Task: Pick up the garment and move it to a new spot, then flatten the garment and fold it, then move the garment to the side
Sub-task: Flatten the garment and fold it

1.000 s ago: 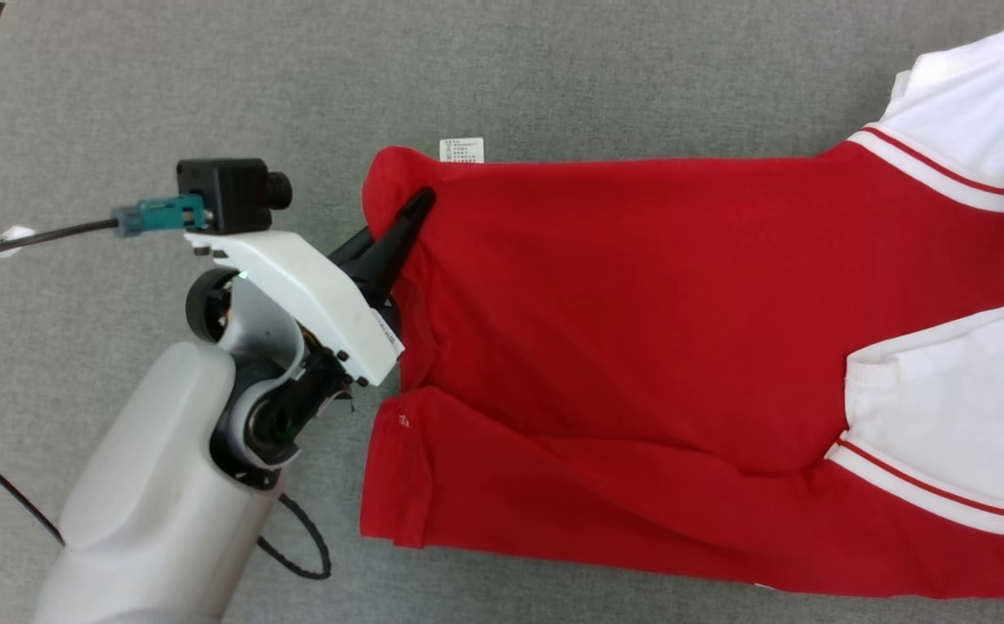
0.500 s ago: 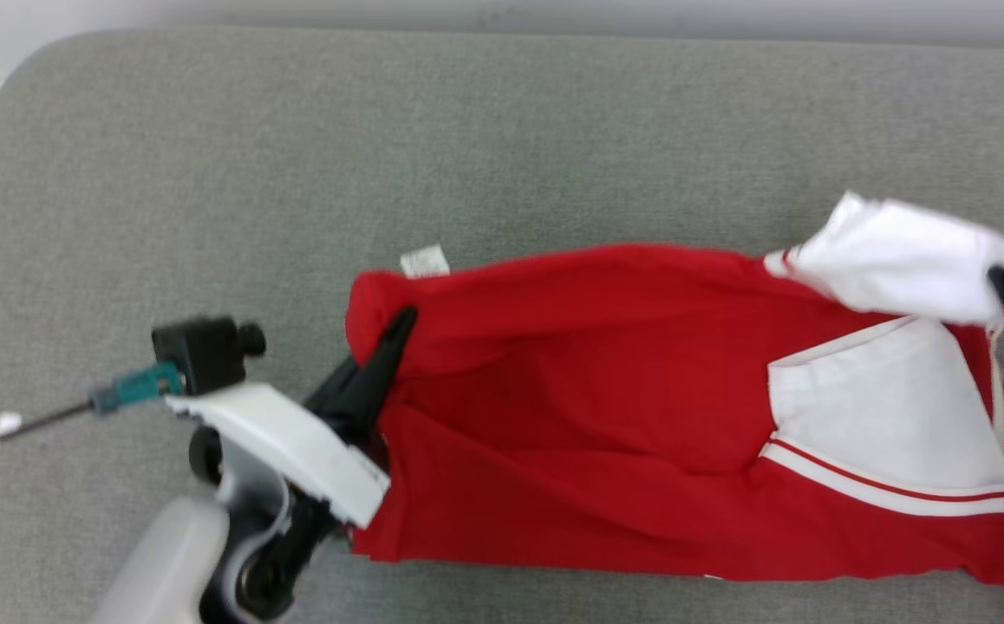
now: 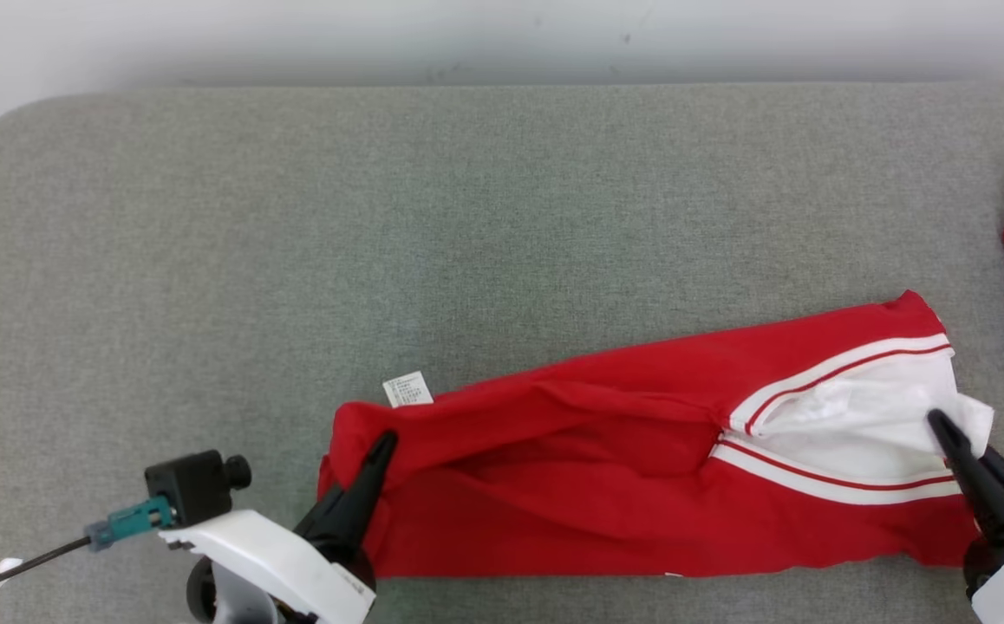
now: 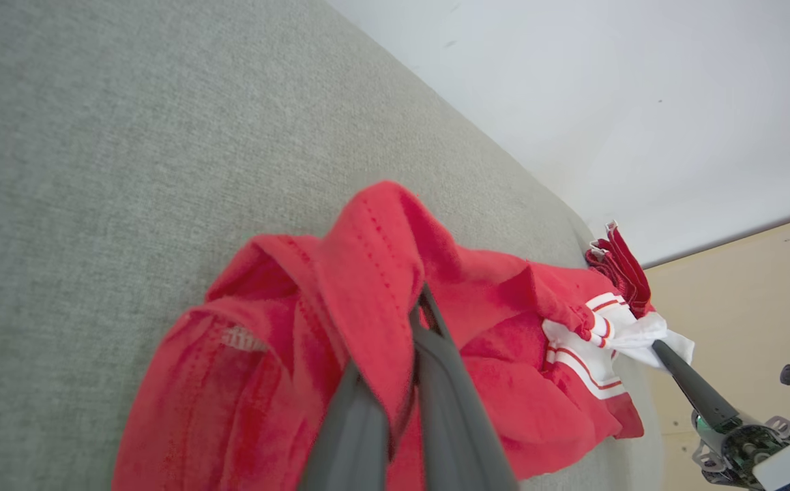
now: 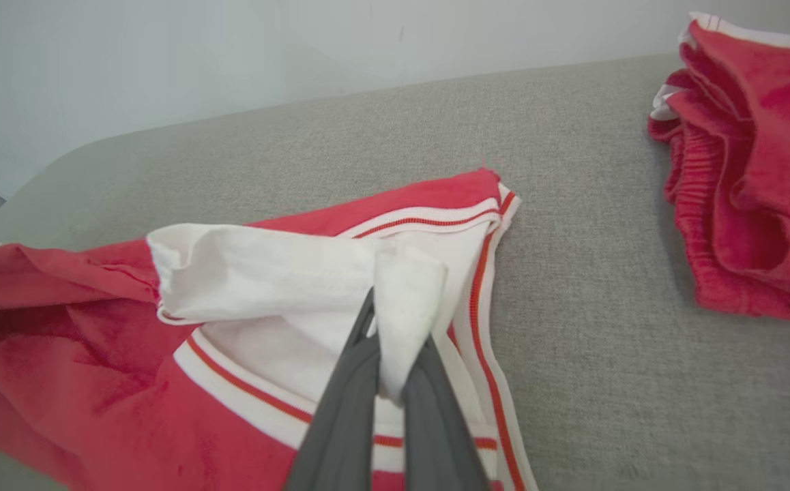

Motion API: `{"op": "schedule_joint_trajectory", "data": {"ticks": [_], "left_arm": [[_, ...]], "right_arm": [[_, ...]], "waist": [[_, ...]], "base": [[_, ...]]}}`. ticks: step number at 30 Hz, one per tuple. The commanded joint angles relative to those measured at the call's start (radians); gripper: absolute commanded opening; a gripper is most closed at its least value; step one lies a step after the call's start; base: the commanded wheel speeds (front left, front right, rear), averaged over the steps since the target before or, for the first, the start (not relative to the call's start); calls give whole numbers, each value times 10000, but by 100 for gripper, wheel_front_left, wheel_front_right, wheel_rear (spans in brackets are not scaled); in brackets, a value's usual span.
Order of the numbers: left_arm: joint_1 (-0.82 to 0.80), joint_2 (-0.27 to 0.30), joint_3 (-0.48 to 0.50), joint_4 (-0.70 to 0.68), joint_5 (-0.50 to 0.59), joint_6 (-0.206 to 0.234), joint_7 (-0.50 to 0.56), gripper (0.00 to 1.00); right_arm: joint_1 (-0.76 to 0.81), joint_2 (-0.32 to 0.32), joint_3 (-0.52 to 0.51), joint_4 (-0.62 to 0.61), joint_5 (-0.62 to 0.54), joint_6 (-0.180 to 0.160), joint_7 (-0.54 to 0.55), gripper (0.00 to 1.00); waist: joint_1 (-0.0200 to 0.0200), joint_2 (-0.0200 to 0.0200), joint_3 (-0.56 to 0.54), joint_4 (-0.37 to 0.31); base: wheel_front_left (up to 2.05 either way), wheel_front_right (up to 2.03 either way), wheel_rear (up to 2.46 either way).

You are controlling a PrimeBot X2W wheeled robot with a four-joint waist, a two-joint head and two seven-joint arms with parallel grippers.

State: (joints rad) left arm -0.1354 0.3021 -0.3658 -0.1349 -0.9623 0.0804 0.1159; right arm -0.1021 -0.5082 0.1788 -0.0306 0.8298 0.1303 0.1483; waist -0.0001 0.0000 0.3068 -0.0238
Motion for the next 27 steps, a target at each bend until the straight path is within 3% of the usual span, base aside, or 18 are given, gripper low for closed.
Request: {"op": "schedule_joint_trajectory", "data": {"ticks": [1, 2, 3, 4, 5, 11, 17, 22, 27], "left_arm": [[132, 88, 25, 25, -81, 38, -9, 0], [184, 111, 21, 68, -75, 46, -10, 0], [200, 147, 13, 101, 18, 41, -59, 26], [193, 173, -20, 135, 154, 4, -142, 85], [234, 146, -83, 193, 214, -37, -203, 100], [729, 266, -442, 688, 928, -83, -753, 100], [1484, 376, -200, 1295, 2788, 694, -3168, 100], [1905, -45, 367, 1232, 4243, 1212, -3808, 100], [2295, -954, 1387, 398, 5902, 943, -3798, 100]], "right_arm": [[105, -34, 44, 82, 45, 3, -14, 0], [144, -69, 122, 165, 19, 3, 14, 0], [155, -129, 184, 224, -95, 3, -36, 35], [176, -162, 248, 319, -150, 3, -87, 100], [238, -188, 298, 476, -176, 3, -68, 100], [536, -427, 330, 912, -305, 3, -44, 100], [734, -338, -508, 809, 45, 3, 50, 100], [691, -182, -1199, 835, -52, 3, 801, 100], [358, 28, -1476, 1063, -17, 3, 2031, 100]], "waist": [[1, 0, -61, -21], [1, 0, -112, -28], [1, 0, -151, -32], [1, 0, -200, -30], [1, 0, -263, -24], [1, 0, -666, -39], [1, 0, -1051, -111], [1, 0, -1286, 77], [1, 0, -1389, 423]], "base": [[0, 0, 0], [0, 0, 0], [0, 0, 0], [0, 0, 0], [0, 0, 0], [0, 0, 0], [0, 0, 0], [0, 0, 0], [0, 0, 0]]}}
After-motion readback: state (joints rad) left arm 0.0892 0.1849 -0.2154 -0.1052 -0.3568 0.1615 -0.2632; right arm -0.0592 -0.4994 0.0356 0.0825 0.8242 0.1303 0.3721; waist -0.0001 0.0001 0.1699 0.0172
